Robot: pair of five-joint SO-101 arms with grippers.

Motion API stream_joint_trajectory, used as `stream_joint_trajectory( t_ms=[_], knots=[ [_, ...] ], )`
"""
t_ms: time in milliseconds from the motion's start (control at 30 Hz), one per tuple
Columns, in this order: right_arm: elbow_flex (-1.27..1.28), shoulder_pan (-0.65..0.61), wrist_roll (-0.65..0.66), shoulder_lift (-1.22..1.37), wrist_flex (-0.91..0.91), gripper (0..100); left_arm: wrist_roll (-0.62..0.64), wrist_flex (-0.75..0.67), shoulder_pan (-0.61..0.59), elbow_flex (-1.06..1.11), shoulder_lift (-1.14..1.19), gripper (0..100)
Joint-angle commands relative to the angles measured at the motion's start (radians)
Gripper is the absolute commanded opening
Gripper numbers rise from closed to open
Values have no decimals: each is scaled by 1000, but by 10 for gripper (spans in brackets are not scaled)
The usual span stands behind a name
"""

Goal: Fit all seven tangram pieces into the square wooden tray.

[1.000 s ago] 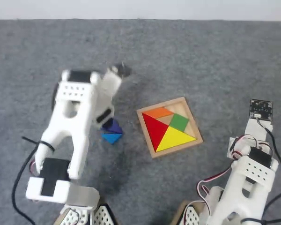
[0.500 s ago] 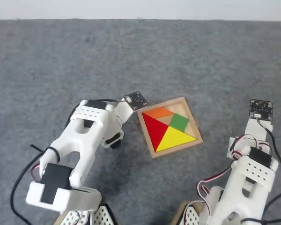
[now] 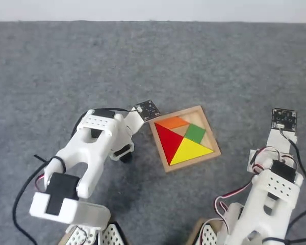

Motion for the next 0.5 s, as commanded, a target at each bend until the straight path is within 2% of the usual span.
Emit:
stream_joint_trajectory(
  t_ms=[0, 233, 467],
  knots=[
    [-5, -7, -6, -38, -10, 13, -15, 49, -3, -8, 18, 100],
    [-5, -7, -6, -38, -13, 13, -14, 83, -2, -24, 17, 44],
    [-5, -7, -6, -38, -10, 13, 17, 242, -34, -188, -9, 54]
  ],
)
